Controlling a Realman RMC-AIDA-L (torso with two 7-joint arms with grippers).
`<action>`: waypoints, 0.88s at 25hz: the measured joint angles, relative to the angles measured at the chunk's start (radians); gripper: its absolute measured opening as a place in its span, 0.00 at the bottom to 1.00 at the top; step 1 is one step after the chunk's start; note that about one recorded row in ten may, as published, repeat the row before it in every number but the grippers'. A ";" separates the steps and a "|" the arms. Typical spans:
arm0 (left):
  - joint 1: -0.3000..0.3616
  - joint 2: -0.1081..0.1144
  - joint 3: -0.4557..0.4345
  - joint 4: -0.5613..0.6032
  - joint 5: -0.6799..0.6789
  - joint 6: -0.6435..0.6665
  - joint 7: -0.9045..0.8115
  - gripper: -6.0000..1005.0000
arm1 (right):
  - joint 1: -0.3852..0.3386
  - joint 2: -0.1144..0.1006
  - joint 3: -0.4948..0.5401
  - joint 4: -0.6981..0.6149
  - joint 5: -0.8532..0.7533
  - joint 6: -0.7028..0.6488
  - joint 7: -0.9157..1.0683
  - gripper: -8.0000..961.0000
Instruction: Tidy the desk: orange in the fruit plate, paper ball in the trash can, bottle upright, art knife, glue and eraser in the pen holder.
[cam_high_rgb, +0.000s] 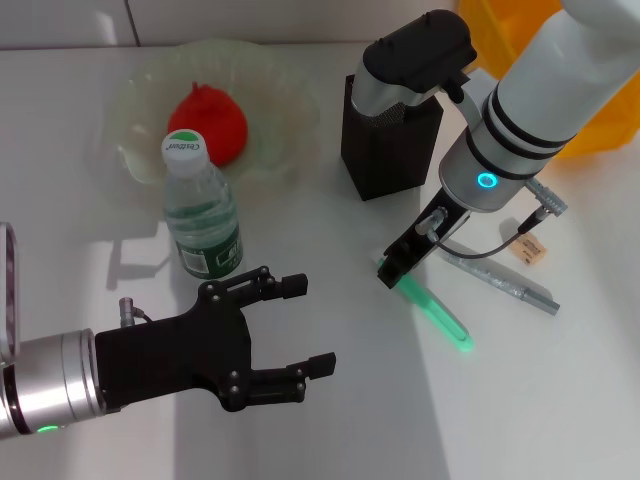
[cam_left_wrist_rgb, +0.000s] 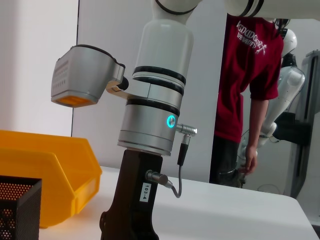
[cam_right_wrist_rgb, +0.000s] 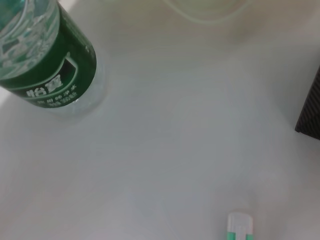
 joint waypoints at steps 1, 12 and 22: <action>0.000 0.000 0.000 0.000 0.000 0.000 0.000 0.84 | 0.000 0.000 0.000 0.000 0.000 0.001 0.002 0.26; 0.002 0.000 -0.003 -0.002 0.000 0.000 0.000 0.84 | 0.004 0.000 -0.048 0.008 -0.001 0.015 0.020 0.51; 0.002 0.000 -0.006 -0.002 0.000 0.001 0.000 0.84 | 0.004 0.000 -0.052 0.013 0.000 0.015 0.016 0.42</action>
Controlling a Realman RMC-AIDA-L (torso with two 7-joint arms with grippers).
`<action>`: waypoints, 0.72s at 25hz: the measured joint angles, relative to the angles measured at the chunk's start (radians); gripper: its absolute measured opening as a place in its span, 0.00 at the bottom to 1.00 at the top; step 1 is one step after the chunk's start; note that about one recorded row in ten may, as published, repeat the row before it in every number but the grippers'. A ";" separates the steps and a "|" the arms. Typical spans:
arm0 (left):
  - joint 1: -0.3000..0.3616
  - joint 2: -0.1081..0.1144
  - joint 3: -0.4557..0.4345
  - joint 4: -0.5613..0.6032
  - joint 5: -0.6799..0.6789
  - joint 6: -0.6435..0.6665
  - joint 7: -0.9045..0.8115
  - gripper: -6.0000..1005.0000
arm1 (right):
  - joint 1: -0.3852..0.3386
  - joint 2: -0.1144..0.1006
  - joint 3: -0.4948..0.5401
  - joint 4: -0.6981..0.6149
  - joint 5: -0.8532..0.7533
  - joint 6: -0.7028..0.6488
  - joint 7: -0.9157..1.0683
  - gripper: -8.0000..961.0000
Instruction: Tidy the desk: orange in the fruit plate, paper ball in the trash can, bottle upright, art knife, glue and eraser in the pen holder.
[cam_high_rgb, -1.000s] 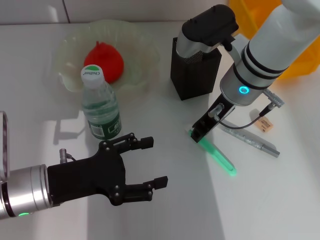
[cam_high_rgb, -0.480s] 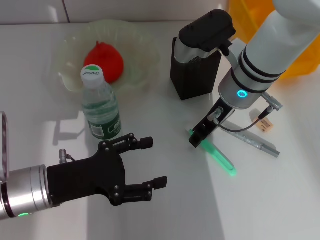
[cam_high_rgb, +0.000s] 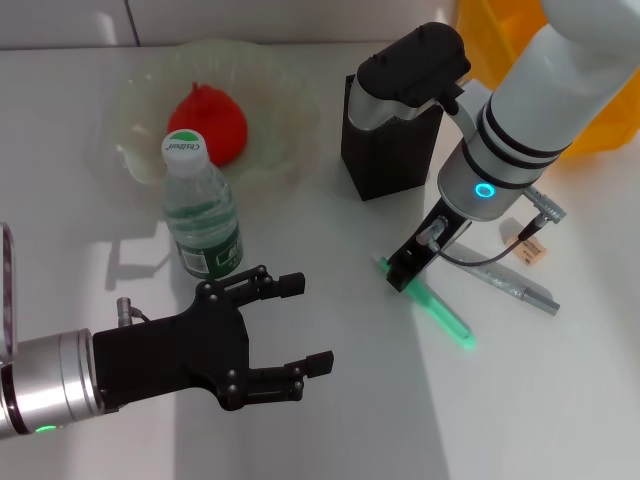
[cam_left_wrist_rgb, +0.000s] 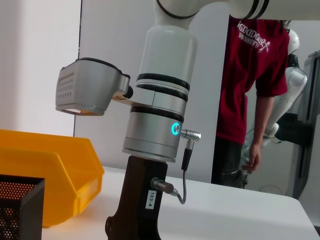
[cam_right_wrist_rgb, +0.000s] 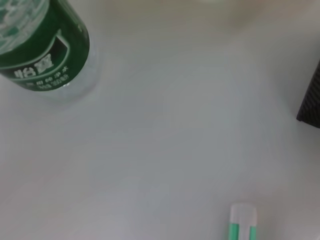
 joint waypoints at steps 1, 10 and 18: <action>0.000 0.001 0.000 0.000 0.000 0.001 0.000 0.84 | -0.001 0.000 0.000 -0.004 0.000 -0.002 -0.002 0.40; -0.001 0.001 0.001 0.000 0.000 0.001 0.000 0.84 | -0.004 0.000 0.001 0.002 0.003 0.004 -0.005 0.18; 0.000 0.001 0.002 0.000 0.000 0.004 0.000 0.84 | -0.105 -0.010 0.040 -0.238 0.002 -0.076 -0.005 0.17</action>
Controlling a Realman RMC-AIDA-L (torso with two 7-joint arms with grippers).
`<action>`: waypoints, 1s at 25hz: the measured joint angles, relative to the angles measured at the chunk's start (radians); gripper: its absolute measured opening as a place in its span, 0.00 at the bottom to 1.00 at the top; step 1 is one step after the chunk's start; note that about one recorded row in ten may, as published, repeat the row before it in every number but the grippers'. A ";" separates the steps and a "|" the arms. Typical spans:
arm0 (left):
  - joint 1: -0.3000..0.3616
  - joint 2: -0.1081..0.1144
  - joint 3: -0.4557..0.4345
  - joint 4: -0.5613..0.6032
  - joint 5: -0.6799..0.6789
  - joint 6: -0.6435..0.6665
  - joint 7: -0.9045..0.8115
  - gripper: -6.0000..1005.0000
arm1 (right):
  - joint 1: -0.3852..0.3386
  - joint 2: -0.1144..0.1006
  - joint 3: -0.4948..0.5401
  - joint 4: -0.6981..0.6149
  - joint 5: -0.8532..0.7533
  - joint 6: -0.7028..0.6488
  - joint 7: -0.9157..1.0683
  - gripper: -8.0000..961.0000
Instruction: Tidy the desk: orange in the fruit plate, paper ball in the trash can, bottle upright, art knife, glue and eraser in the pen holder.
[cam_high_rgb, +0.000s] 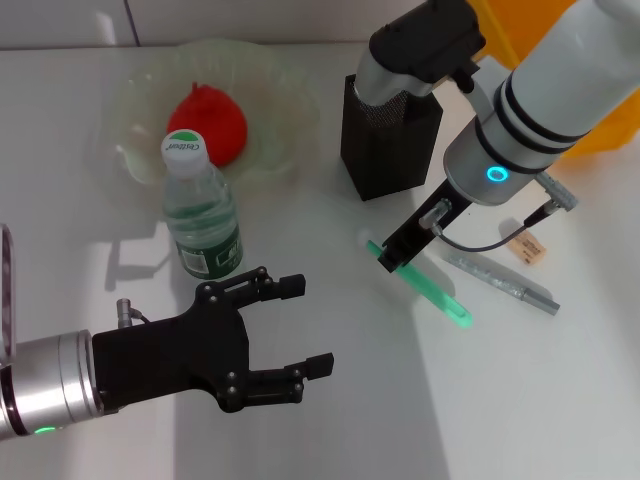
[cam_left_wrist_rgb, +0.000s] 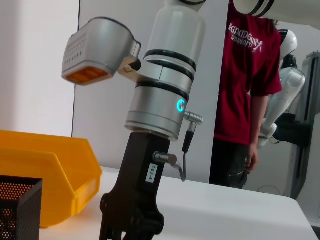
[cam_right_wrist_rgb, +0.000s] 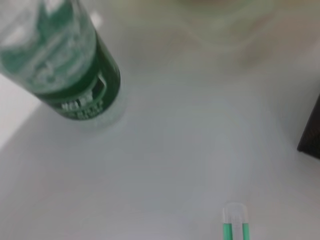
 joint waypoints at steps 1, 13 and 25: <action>0.001 0.000 0.000 0.000 0.000 0.002 0.000 0.84 | 0.000 0.000 0.000 0.000 0.000 0.000 0.000 0.17; -0.002 0.000 -0.002 0.001 0.000 0.010 0.000 0.84 | -0.266 0.002 0.239 -0.578 0.031 0.010 -0.082 0.17; -0.002 0.000 -0.003 0.000 0.000 0.009 -0.002 0.84 | -0.401 0.001 0.232 -0.457 0.405 0.423 -0.490 0.17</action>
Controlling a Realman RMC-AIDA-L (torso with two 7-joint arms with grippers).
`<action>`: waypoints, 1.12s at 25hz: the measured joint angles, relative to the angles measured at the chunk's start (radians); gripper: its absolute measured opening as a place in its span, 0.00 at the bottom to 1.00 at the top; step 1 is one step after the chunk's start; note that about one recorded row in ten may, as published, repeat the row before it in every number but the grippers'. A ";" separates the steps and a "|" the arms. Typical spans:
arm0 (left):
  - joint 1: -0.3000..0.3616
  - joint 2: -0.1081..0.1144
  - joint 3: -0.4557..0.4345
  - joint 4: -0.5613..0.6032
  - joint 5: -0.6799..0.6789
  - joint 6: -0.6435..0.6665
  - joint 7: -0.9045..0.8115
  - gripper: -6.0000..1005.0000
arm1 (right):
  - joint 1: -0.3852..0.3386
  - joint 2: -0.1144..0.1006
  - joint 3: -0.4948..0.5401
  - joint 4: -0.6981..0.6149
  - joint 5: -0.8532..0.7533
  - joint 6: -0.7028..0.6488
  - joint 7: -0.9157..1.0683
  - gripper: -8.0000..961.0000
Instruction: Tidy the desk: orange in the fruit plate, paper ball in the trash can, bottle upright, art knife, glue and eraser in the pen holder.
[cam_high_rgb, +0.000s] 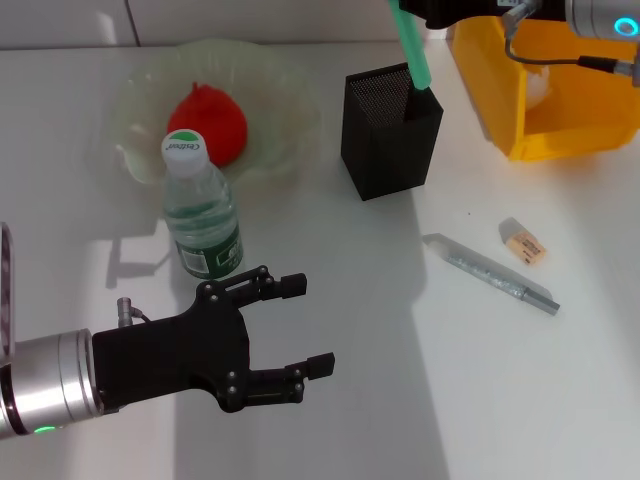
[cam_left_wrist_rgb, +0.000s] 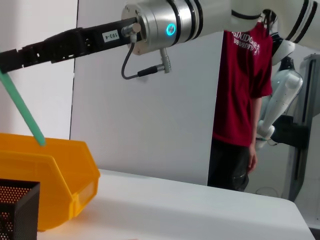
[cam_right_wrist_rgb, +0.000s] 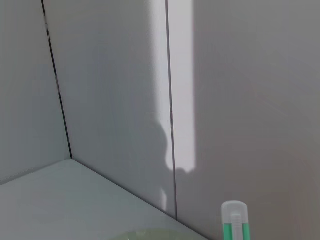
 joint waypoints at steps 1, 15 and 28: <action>0.000 0.000 0.000 0.000 0.000 0.000 -0.001 0.84 | 0.002 0.000 0.000 0.035 0.044 0.026 -0.052 0.17; -0.001 0.000 0.005 0.000 0.000 0.001 -0.009 0.84 | 0.017 0.002 -0.037 0.239 0.190 0.151 -0.337 0.19; -0.001 0.000 0.008 0.000 0.004 0.001 -0.009 0.84 | 0.048 0.004 -0.083 0.365 0.204 0.246 -0.414 0.22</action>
